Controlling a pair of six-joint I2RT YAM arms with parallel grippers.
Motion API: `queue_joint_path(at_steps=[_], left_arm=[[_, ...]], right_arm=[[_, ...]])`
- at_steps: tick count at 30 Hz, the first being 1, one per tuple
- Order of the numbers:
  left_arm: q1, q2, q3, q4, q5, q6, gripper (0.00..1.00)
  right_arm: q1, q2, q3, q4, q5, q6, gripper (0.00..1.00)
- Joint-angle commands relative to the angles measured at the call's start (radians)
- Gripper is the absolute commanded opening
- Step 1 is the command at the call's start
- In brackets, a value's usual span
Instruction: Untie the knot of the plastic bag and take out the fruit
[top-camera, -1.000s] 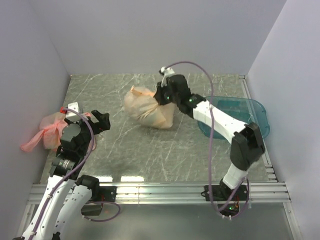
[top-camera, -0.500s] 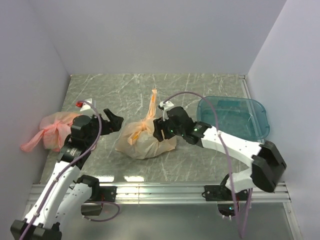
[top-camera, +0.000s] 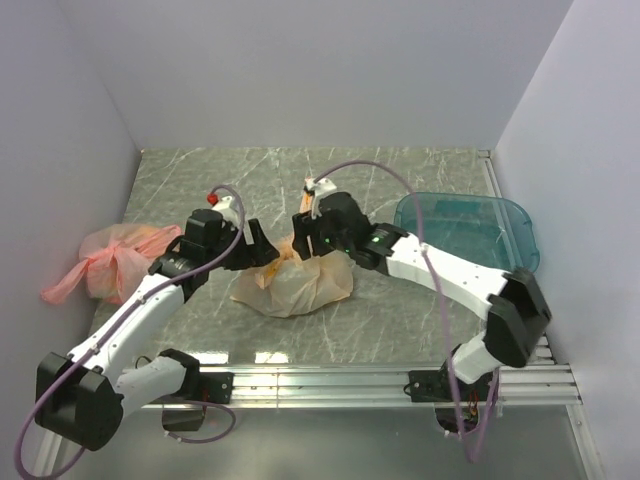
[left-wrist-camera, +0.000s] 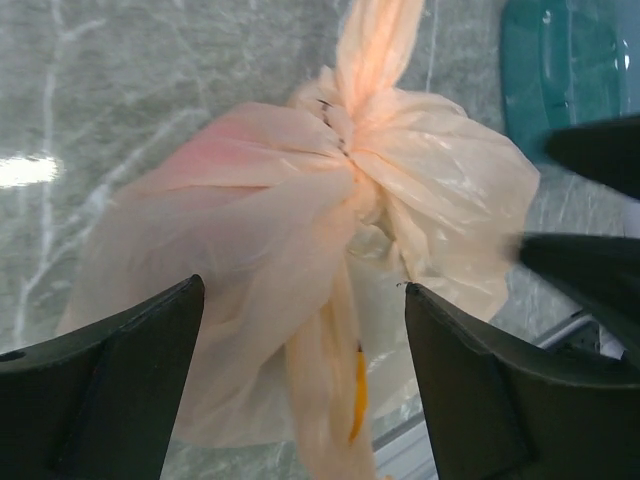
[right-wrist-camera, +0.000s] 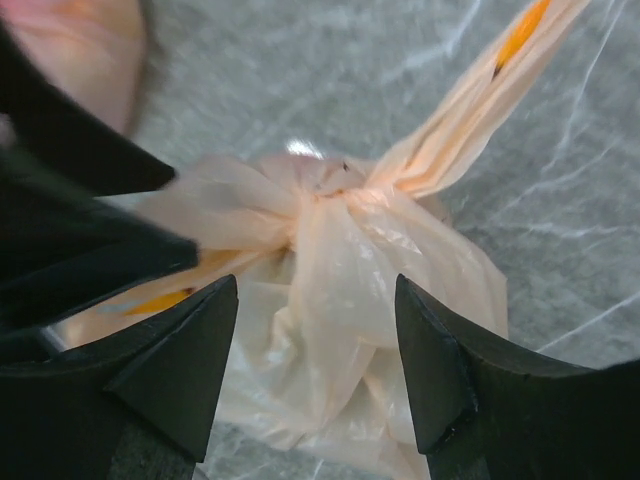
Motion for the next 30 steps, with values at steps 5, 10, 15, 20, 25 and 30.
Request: queue_joint_path(at_steps=[5, 10, 15, 20, 25, 30], left_arm=[[-0.078, 0.046, 0.001, 0.052, -0.049, -0.011, 0.74], [-0.090, 0.049, -0.049, 0.135, -0.090, -0.060, 0.23], [-0.091, 0.026, -0.083, 0.201, -0.139, -0.111, 0.01], [-0.088, -0.103, -0.095, 0.180, -0.436, -0.165, 0.01], [-0.064, -0.238, -0.115, 0.120, -0.622, -0.226, 0.01], [-0.049, -0.275, -0.236, 0.143, -0.543, -0.361, 0.01]], right_arm=[[0.013, 0.072, -0.074, 0.058, 0.046, 0.043, 0.49], [0.026, 0.037, -0.129, 0.071, 0.089, 0.043, 0.14], [0.044, -0.040, -0.179, 0.100, 0.122, 0.024, 0.00], [0.000, -0.149, -0.238, 0.127, 0.204, 0.043, 0.00], [-0.124, -0.359, -0.411, 0.197, 0.234, 0.147, 0.00], [-0.137, -0.536, -0.630, 0.367, 0.187, 0.172, 0.00]])
